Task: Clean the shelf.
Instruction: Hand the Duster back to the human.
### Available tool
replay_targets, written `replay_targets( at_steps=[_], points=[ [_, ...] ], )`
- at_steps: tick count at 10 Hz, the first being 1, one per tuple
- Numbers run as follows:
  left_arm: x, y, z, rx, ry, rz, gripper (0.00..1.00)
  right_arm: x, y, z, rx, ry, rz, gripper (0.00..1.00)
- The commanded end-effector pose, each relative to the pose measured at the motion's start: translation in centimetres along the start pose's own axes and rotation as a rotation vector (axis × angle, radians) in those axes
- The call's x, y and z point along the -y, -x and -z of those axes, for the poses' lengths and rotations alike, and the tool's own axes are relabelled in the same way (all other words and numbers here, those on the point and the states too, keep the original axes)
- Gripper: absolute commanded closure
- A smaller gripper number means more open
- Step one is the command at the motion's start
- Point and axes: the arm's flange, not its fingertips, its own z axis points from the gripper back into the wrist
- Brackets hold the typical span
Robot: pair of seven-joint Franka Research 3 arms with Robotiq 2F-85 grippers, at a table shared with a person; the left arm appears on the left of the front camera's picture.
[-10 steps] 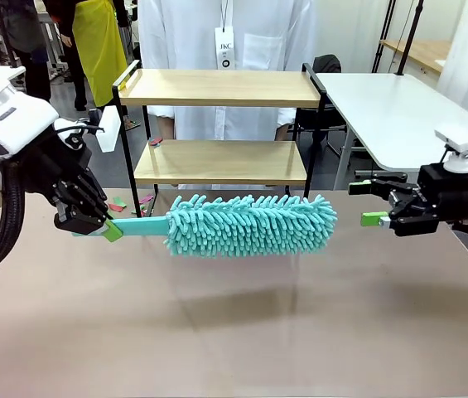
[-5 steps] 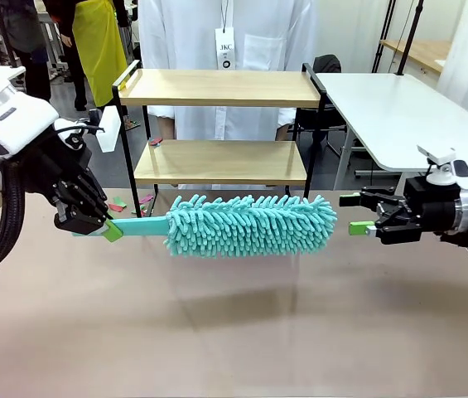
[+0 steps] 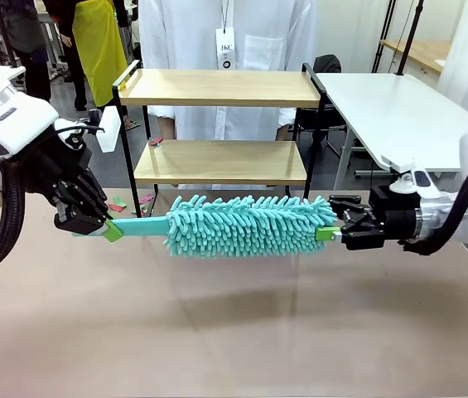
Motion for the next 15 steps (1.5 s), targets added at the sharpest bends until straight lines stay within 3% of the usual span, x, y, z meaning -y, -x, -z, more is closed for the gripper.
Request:
replay_targets(
  at_steps=[1, 8, 9, 10, 11, 12, 13, 15],
  points=[
    [0.2, -0.1, -0.2, 0.012, 0.003, -0.013, 0.87, -1.9, 0.8, 1.6, 0.023, 0.001, -0.025, 0.0],
    [0.2, -0.1, -0.2, 0.012, 0.003, -0.013, 0.87, -2.1, 0.8, 3.6, 0.072, -0.043, -0.013, 0.0],
    [0.2, -0.1, -0.2, 0.012, 0.003, -0.013, 0.87, -1.9, 0.9, 3.5, 0.056, -0.06, -0.005, 0.6],
    [0.2, -0.1, -0.2, 0.012, 0.003, -0.013, 0.87, -1.9, 0.7, 3.4, 0.061, -0.06, -0.019, 0.6],
    [0.2, -0.1, -0.2, 0.012, 0.003, -0.013, 0.87, -1.9, 0.7, 3.3, 0.069, -0.074, -0.02, 1.0],
    [0.2, -0.1, -0.2, 0.012, 0.003, -0.013, 0.87, -1.8, 0.7, 3.1, 0.071, -0.078, -0.023, 0.65],
    [0.2, -0.1, -0.2, 0.012, 0.003, -0.013, 0.87, -1.8, 0.8, 3.1, 0.073, -0.08, -0.024, 1.0],
    [0.2, -0.1, -0.2, 0.012, 0.003, -0.013, 0.87, -1.8, 0.8, 2.9, 0.076, -0.086, -0.037, 1.0]
  ],
)
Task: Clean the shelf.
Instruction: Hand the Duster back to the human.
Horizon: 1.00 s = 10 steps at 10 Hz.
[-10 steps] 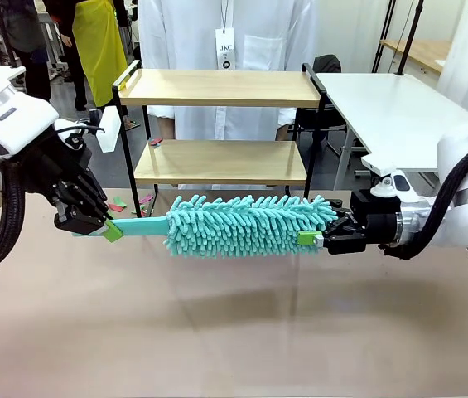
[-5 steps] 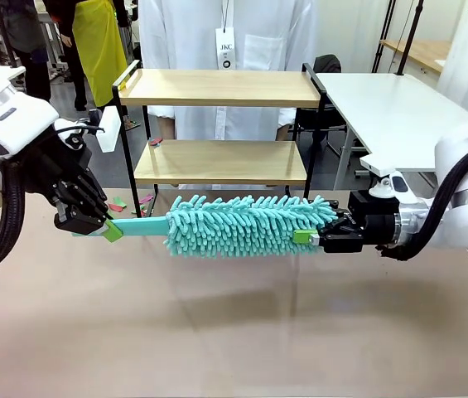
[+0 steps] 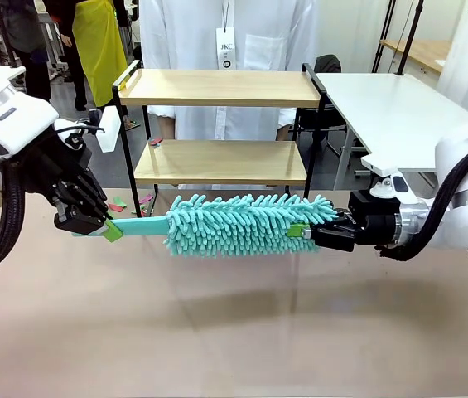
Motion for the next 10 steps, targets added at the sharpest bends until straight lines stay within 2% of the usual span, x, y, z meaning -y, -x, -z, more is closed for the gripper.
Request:
replay_targets(
  at_steps=[1, 4, 5, 6, 7, 8, 9, 10],
  points=[
    [0.2, -0.1, -0.1, 0.012, 0.003, -0.012, 0.87, -1.1, 0.5, -0.2, 0.012, -0.014, -0.051, 1.0],
    [0.2, -0.1, -0.1, 0.012, 0.003, -0.012, 0.87, -1.2, 0.4, -0.2, 0.007, -0.029, -0.076, 1.0],
    [0.2, -0.1, -0.1, 0.012, 0.003, -0.012, 0.87, -0.9, 0.1, -0.4, 0.041, 0.004, -0.089, 1.0],
    [0.2, -0.1, -0.1, 0.012, 0.003, -0.012, 0.87, -0.3, -0.3, -0.3, 0.03, -0.013, 0.049, 1.0],
    [0.0, 0.0, 0.0, 0.0, 0.0, 0.0, 0.87, -0.1, 0.0, 0.0, 0.004, -0.008, -0.045, 1.0],
    [0.6, -0.4, -0.9, 0.001, -0.019, 0.062, 0.29, -0.1, 0.0, 0.0, 0.004, -0.008, -0.045, 1.0],
    [0.6, -0.3, -1.6, 0.023, -0.034, 0.056, 0.29, -0.1, 0.0, 0.0, 0.004, -0.008, -0.045, 1.0],
    [0.3, 0.2, -2.0, 0.083, -0.001, 0.05, 0.0, -0.1, 0.0, 0.0, 0.004, -0.008, -0.045, 1.0]
  ],
)
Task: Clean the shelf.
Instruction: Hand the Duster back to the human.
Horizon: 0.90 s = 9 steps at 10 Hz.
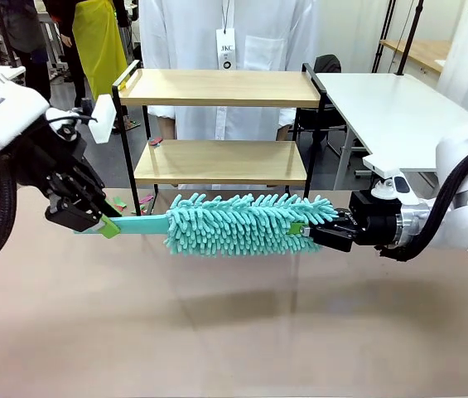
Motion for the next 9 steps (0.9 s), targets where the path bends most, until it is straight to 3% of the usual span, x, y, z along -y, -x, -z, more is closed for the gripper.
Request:
replay_targets(
  at_steps=[1, 3, 6, 9],
  points=[
    [-0.3, 1.2, -1.4, 0.109, 0.035, -0.003, 0.0, 0.0, -0.1, 0.0, 0.0, 0.001, -0.017, 1.0],
    [-1.2, 3.9, -4.5, 0.234, 0.002, -0.051, 0.04, 0.0, -0.1, 0.0, 0.0, 0.001, -0.017, 1.0],
    [-2.3, 10.6, -9.0, 0.389, -0.045, -0.078, 0.0, 0.0, -0.1, 0.0, 0.0, 0.001, -0.017, 1.0],
    [-2.8, 16.2, -9.2, 0.488, -0.075, -0.129, 0.0, 0.0, -0.1, 0.0, 0.0, 0.001, -0.017, 1.0]
  ],
)
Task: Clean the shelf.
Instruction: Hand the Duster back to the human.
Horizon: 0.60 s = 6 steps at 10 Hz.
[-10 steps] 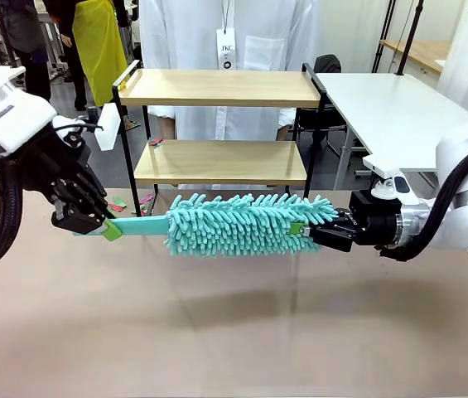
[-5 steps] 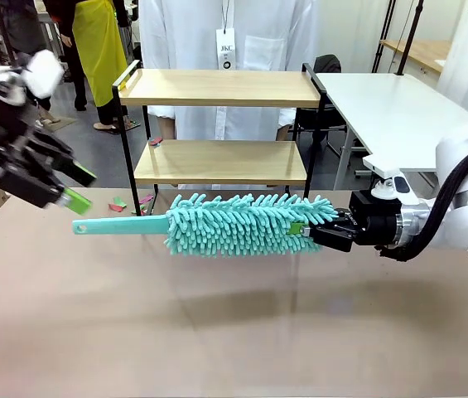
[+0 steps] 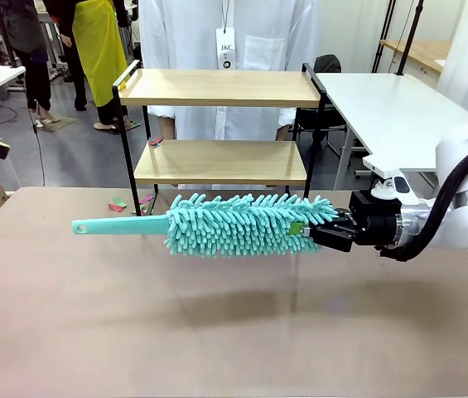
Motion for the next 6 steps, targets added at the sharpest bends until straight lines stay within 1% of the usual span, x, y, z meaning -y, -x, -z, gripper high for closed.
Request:
replay_targets(
  at_steps=[1, 2, 3, 4, 6],
  points=[
    [0.8, 1.8, 1.9, 0.061, 0.054, 0.007, 0.0, 0.0, -0.1, 0.0, 0.001, 0.001, -0.018, 1.0],
    [0.0, 0.0, 0.0, 0.0, 0.0, 0.0, 0.0, 0.0, -0.1, 0.0, 0.001, 0.001, -0.018, 1.0],
    [0.0, 0.0, 0.0, 0.0, 0.0, 0.0, 0.0, 0.0, 0.0, 0.0, 0.0, 0.0, 0.0, 0.83],
    [0.0, 0.0, 0.0, 0.0, 0.0, 0.0, 0.0, -0.4, -2.0, -0.6, 0.029, 0.009, -0.033, 0.83],
    [0.0, 0.0, 0.0, 0.0, 0.0, 0.0, 0.0, -1.7, -7.4, -2.2, 0.096, 0.055, -0.102, 0.83]
  ],
)
